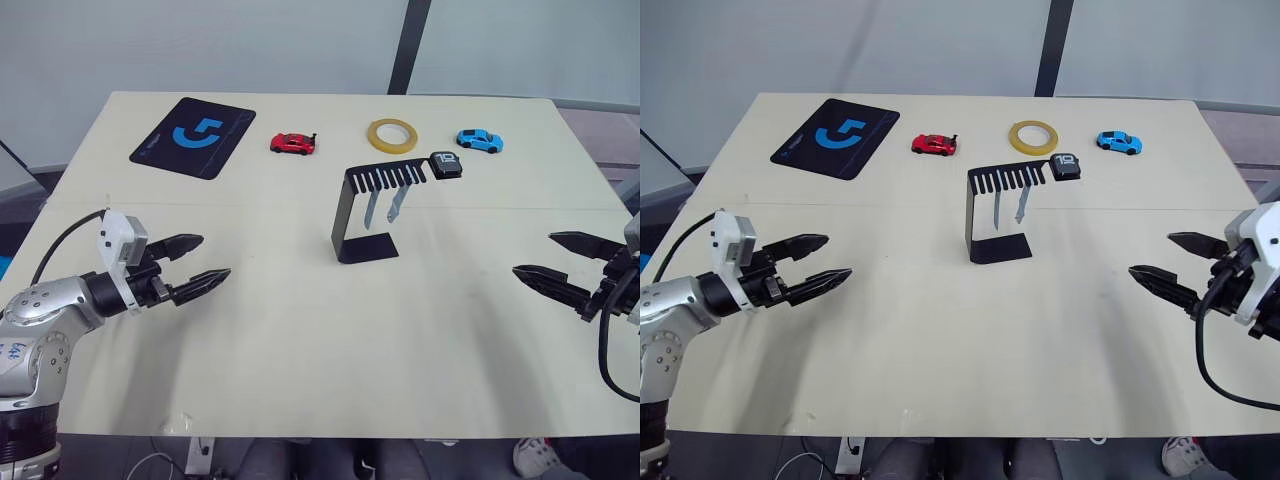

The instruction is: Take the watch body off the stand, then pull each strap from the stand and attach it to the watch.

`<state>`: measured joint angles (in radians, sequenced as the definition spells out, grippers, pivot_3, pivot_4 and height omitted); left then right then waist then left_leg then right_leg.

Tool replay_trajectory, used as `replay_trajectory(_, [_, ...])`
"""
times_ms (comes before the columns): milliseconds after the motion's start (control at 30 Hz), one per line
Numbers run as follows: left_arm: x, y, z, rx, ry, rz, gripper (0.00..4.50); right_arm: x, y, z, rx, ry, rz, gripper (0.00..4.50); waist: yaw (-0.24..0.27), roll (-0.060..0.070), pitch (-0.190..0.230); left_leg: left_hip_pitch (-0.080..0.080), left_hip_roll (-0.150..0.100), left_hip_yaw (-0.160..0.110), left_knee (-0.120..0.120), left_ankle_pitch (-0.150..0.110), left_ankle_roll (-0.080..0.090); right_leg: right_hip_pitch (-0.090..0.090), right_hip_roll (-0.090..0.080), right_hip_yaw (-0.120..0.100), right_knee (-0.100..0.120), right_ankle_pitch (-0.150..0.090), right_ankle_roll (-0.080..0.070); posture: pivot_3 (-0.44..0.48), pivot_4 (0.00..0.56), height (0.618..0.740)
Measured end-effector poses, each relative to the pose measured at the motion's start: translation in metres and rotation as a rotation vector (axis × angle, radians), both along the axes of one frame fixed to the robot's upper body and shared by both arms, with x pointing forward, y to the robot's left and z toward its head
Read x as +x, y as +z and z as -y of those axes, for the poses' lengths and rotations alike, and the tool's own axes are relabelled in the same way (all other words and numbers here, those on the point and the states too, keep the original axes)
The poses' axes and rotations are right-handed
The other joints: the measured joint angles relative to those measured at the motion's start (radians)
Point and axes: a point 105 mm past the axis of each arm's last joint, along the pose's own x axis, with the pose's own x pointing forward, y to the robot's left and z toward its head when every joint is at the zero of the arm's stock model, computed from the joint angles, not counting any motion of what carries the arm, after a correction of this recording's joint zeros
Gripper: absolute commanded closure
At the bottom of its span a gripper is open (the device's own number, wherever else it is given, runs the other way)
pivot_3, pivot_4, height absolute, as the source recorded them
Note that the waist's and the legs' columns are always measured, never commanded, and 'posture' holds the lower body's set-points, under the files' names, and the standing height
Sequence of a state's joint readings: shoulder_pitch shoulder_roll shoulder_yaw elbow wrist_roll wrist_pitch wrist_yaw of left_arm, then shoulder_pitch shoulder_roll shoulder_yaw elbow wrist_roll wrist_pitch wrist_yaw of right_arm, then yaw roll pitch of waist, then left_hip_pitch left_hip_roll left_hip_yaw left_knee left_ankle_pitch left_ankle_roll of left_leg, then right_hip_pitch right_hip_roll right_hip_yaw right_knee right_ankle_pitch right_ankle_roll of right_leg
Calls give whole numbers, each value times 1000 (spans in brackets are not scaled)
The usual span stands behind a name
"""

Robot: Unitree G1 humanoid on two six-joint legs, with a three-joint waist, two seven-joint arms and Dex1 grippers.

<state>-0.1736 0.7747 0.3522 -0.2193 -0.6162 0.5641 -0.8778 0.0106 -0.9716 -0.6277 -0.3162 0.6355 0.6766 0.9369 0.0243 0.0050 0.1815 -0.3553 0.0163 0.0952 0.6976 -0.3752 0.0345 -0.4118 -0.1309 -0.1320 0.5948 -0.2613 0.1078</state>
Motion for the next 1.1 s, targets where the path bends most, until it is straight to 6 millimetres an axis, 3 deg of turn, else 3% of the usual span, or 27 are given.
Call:
replay_trajectory(267, [-2,-7,4,-15,-15,-91,0,4,-6,6,-25,-66,-5,53,-1,0,0,0,0,0,0,0,0,0,0,0,0,0,0,0,150,732])
replay_trajectory(767, [-3,-3,8,-7,-32,-80,0,6,-16,9,-32,-100,-8,53,1,0,0,0,0,0,0,0,0,0,0,0,0,0,0,0,150,732])
replay_trajectory(967, [4,19,27,-16,-122,-8,0,9,-12,1,-29,-157,62,53,1,0,0,0,0,0,1,0,0,0,0,0,1,0,0,0,150,732])
replay_trajectory(1100, [5,38,49,-77,-234,20,0,10,-7,-15,-6,-211,102,53,1,0,0,0,0,0,1,0,0,0,1,0,2,0,0,0,150,732])
